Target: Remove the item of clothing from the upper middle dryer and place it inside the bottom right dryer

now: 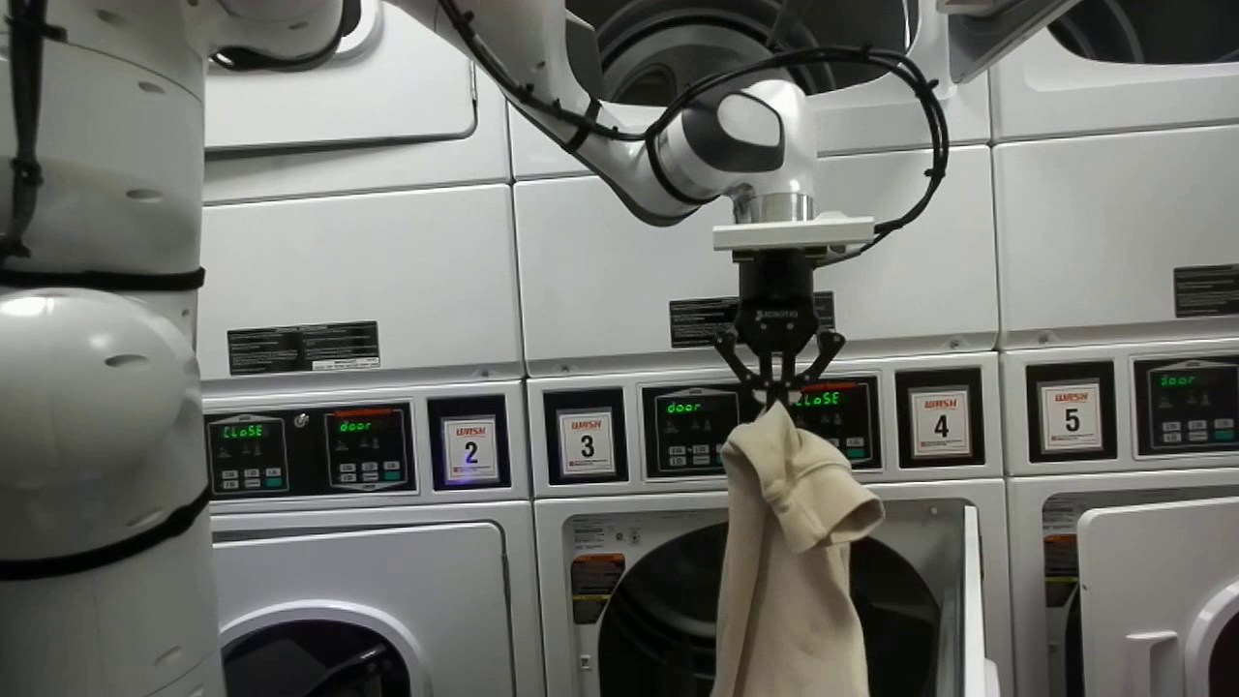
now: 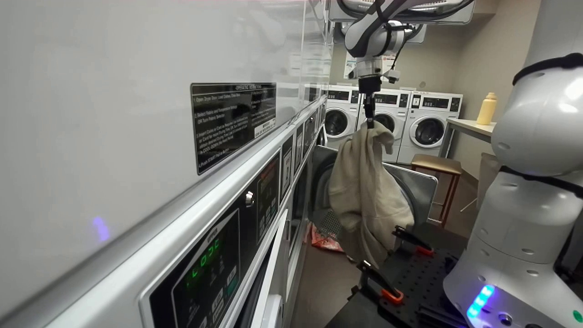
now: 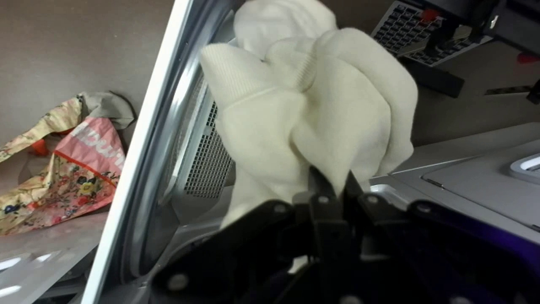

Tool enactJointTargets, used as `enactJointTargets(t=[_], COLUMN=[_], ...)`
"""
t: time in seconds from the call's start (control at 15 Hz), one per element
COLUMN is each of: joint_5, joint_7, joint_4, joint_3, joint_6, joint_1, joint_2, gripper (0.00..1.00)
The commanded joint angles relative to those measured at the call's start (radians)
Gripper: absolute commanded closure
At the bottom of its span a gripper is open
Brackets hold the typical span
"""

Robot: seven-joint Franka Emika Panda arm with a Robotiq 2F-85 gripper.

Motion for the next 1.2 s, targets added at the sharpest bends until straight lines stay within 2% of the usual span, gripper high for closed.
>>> enactJointTargets(t=[0.0,0.2,0.53,0.67,0.8,0.87,1.13], joint_5=[-0.025,-0.029,0.006,0.021,0.072,0.037,0.061], joint_7=[0.033,0.039,0.068,0.091,0.102,0.085,0.084], joint_4=[-0.138,-0.194,-0.188,-0.165,-0.115,-0.159,-0.118], joint_3=[0.035,0.037,0.055,0.063,0.074,0.072,0.073], joint_6=[0.142,0.252,0.361,0.375,0.323,0.360,0.345], joint_1=[-0.014,-0.018,-0.013,-0.014,-0.015,-0.016,-0.015], joint_2=[-0.066,-0.050,-0.009,-0.001,-0.032,0.003,-0.010], gripper=[0.94,0.95,0.95,0.95,0.95,0.91,0.91])
